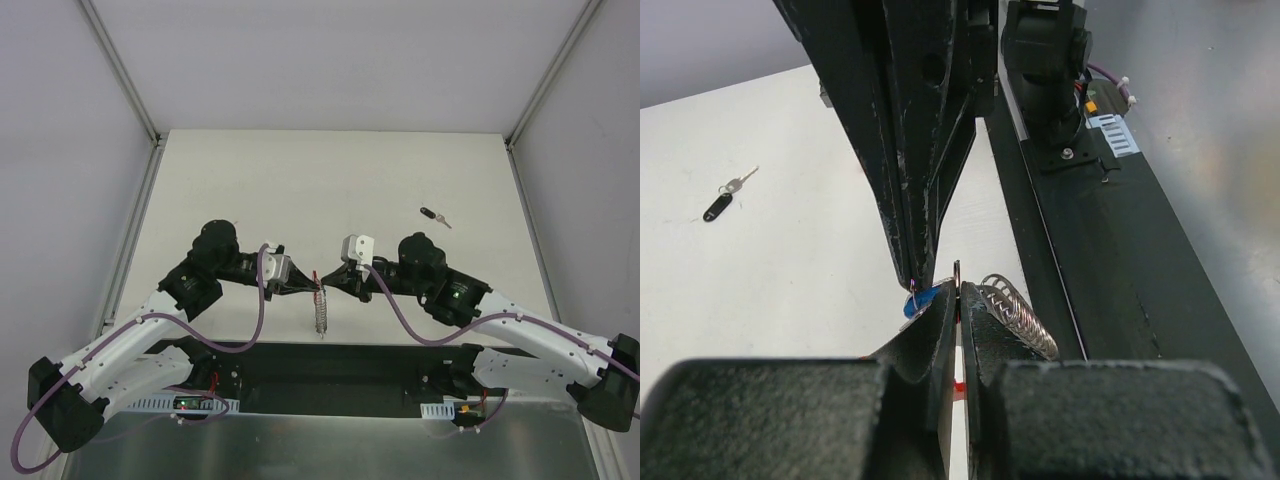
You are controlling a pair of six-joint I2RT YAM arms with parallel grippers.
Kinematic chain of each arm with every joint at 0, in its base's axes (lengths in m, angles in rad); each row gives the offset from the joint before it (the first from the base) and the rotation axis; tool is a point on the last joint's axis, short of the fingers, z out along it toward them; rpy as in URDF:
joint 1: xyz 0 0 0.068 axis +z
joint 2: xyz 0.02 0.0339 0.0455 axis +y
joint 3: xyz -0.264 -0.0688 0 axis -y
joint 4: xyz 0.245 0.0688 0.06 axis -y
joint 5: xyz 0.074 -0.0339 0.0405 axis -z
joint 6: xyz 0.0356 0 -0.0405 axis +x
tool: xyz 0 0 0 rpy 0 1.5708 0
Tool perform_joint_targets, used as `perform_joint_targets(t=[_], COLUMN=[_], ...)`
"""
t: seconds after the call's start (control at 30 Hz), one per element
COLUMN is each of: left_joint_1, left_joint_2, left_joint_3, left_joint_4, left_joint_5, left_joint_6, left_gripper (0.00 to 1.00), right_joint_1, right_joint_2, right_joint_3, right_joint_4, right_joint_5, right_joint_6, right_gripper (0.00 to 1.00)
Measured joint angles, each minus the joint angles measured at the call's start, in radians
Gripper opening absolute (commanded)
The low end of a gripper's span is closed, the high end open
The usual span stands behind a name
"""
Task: Put the keys on the keyring
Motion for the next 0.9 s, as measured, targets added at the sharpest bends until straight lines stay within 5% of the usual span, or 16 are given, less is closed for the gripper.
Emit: perform_joint_targets(t=[0.9], left_joint_1=[0.0], left_joint_2=[-0.024], left_joint_3=[-0.029], left_joint_4=[0.082], left_joint_5=[-0.028], left_joint_6=[-0.019], left_gripper=[0.0], right_joint_1=[-0.081], right_joint_2=[-0.11], right_joint_3=[-0.027], right_joint_4=[-0.006], right_joint_5=[-0.127], right_joint_6=[0.029], right_gripper=[0.01])
